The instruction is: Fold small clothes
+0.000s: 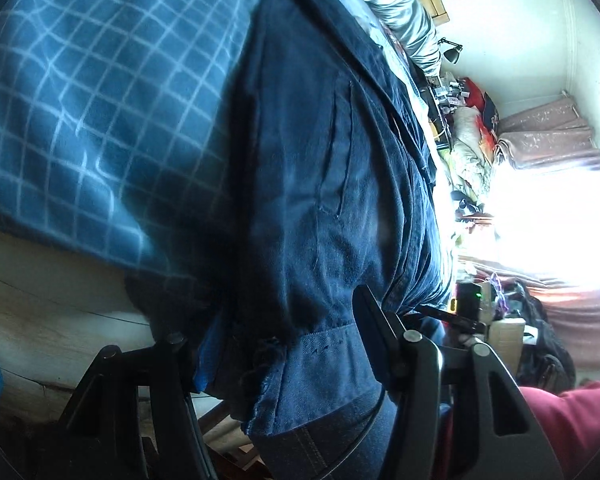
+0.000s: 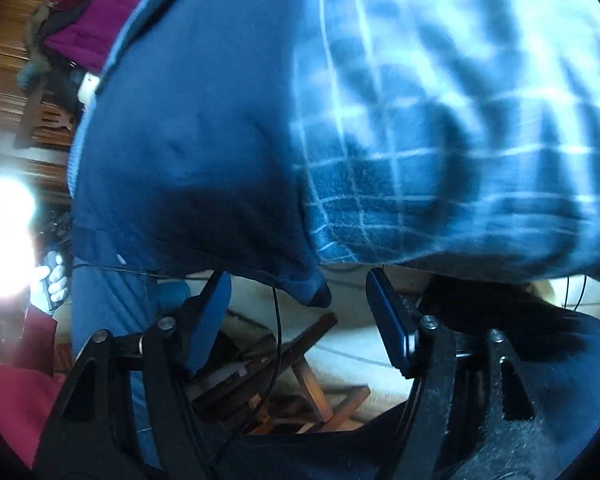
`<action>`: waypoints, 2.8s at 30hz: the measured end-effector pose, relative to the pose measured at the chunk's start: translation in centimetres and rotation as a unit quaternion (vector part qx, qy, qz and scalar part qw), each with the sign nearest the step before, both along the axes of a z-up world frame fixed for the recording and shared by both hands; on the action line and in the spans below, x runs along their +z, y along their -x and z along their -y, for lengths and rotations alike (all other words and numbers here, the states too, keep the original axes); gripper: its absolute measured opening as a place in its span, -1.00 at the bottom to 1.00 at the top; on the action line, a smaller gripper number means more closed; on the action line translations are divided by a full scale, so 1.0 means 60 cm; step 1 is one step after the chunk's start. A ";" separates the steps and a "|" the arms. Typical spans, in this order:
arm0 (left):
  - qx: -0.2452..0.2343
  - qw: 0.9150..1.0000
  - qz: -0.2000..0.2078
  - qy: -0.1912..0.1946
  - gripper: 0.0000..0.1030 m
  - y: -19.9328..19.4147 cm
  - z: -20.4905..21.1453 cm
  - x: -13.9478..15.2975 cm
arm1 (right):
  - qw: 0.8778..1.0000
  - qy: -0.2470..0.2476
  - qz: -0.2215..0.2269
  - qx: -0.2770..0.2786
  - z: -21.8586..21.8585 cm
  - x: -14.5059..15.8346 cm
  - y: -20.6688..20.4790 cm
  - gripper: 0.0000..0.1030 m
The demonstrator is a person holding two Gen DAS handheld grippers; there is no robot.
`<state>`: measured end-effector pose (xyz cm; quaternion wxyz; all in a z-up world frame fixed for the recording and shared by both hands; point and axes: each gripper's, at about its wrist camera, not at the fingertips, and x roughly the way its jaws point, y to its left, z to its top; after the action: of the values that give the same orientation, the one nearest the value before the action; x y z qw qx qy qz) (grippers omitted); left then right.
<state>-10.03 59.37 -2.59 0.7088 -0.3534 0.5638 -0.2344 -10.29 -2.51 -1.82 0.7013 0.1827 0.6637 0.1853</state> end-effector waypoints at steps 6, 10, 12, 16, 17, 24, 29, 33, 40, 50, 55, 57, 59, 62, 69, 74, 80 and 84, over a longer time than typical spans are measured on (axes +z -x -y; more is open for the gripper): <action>0.005 1.000 0.000 0.011 0.19 0.009 -0.004 -0.009 | 1.000 0.000 -0.013 0.009 -0.023 -0.026 -0.020 0.37; 0.007 1.000 -0.004 0.006 0.22 0.012 -0.003 -0.019 | 1.000 -0.008 -0.013 0.011 -0.035 -0.034 -0.019 0.38; 0.011 1.000 -0.004 0.009 0.22 0.016 -0.004 -0.023 | 0.999 -0.026 -0.014 0.025 -0.045 -0.025 -0.014 0.14; 0.005 1.000 0.007 0.006 0.21 0.029 -0.002 -0.020 | 0.998 -0.054 0.012 0.035 -0.050 0.024 0.015 -0.46; 0.002 1.000 0.010 0.004 0.21 0.033 0.002 -0.017 | 0.997 -0.064 0.021 0.031 -0.046 0.036 0.023 -0.52; 0.009 1.000 0.012 0.012 0.27 0.038 0.003 -0.026 | 0.995 -0.080 0.047 -0.027 -0.024 0.032 0.031 -0.28; -0.017 0.999 0.050 0.008 -0.54 0.039 0.023 0.013 | 0.995 -0.074 0.063 -0.021 -0.035 0.042 0.028 -0.79; 0.003 0.996 0.080 0.032 -0.71 0.038 0.026 0.054 | 0.990 -0.100 0.098 -0.027 -0.021 0.092 0.041 -0.89; 0.039 0.979 0.170 0.104 -0.72 0.005 0.018 0.171 | 0.969 -0.162 0.182 -0.042 0.004 0.216 0.036 -0.90; 0.088 0.961 0.233 0.123 -0.73 -0.203 -0.005 0.285 | 0.949 -0.209 0.230 -0.054 0.020 0.311 -0.171 -0.88; 0.114 0.968 0.202 0.093 -0.57 -0.396 0.002 0.267 | 0.959 -0.172 0.217 -0.052 0.024 0.294 -0.338 -0.82; 0.124 0.974 0.179 0.065 -0.19 -0.466 0.012 0.241 | 0.965 -0.152 0.205 -0.061 0.034 0.270 -0.395 -0.70; 0.115 0.981 0.156 -0.012 0.31 -0.535 0.033 0.204 | 0.975 -0.086 0.187 -0.080 0.044 0.228 -0.443 -0.39; 0.100 0.984 0.090 -0.115 0.22 -0.608 0.051 0.138 | 0.980 -0.040 0.172 -0.089 0.044 0.191 -0.468 0.03; 0.053 0.973 0.143 -0.176 0.22 -0.621 0.079 0.138 | 0.979 0.056 0.193 -0.026 0.018 0.155 -0.501 0.14; 0.043 0.960 0.171 -0.216 0.30 -0.608 0.079 0.153 | 0.976 0.077 0.204 -0.019 0.020 0.133 -0.553 0.14; 0.025 0.955 0.165 -0.247 0.30 -0.635 0.088 0.133 | 0.976 0.069 0.205 -0.007 -0.002 0.110 -0.591 0.14; 0.038 0.947 0.166 -0.273 0.29 -0.658 0.087 0.120 | 0.973 0.094 0.211 0.014 -0.018 0.098 -0.588 0.14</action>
<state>29.46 54.14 4.59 0.8700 -0.1238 0.4668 -0.0996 25.00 -1.43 4.06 0.8366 0.0632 0.5181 0.1665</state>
